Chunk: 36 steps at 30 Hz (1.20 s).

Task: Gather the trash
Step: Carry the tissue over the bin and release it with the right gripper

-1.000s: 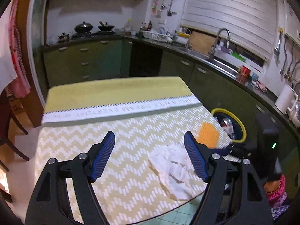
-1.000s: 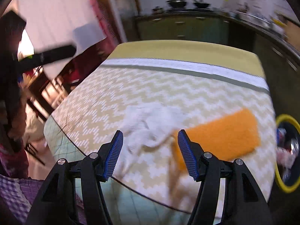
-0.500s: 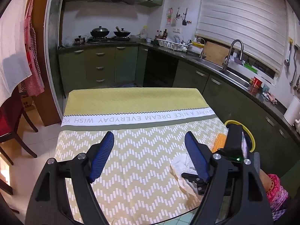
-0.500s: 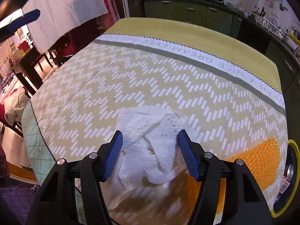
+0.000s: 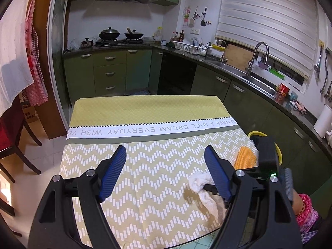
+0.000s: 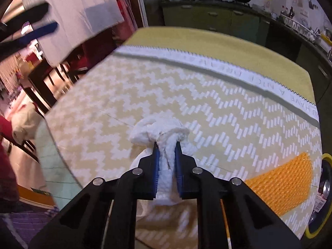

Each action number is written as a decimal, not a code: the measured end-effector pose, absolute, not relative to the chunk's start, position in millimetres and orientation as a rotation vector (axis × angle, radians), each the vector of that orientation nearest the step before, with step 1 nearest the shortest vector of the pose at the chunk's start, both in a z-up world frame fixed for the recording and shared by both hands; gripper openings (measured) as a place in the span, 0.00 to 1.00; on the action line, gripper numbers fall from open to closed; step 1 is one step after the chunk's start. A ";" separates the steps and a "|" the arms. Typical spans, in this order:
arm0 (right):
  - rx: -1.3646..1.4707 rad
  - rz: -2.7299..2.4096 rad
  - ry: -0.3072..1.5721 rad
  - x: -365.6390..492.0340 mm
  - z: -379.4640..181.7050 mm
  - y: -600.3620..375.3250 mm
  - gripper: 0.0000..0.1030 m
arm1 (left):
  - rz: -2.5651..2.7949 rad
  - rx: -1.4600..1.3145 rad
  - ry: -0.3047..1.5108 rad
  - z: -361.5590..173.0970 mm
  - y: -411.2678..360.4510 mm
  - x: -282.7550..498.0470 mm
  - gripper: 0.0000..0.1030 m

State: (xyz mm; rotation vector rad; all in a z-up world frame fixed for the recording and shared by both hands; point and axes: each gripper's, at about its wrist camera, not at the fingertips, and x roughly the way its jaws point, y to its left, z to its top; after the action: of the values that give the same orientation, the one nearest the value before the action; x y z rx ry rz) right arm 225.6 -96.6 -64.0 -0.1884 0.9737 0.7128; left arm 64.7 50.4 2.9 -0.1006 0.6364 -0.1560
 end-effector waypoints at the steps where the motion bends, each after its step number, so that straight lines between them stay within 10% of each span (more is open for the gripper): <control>1: -0.173 0.720 0.962 222.7 -57.6 -99.7 0.14 | -0.156 -0.098 0.637 3.3 49.9 64.7 0.71; 20: 0.048 0.256 0.852 194.9 17.4 -336.3 0.14 | -0.255 -0.055 0.700 -12.5 11.5 77.1 0.72; 32: 0.164 -0.102 1.008 277.4 -41.3 -493.4 0.16 | -0.307 -0.005 0.739 -19.6 -19.5 84.5 0.73; 36: 0.167 -0.129 1.033 297.9 -60.8 -499.6 0.33 | -0.332 0.015 0.757 -24.0 -31.4 87.6 0.73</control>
State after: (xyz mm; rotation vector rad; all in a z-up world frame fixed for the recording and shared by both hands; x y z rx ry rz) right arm 297.9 -499.6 -60.8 0.1674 1.0334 -0.1289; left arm 87.6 -31.4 -24.0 0.0154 0.7567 -0.3318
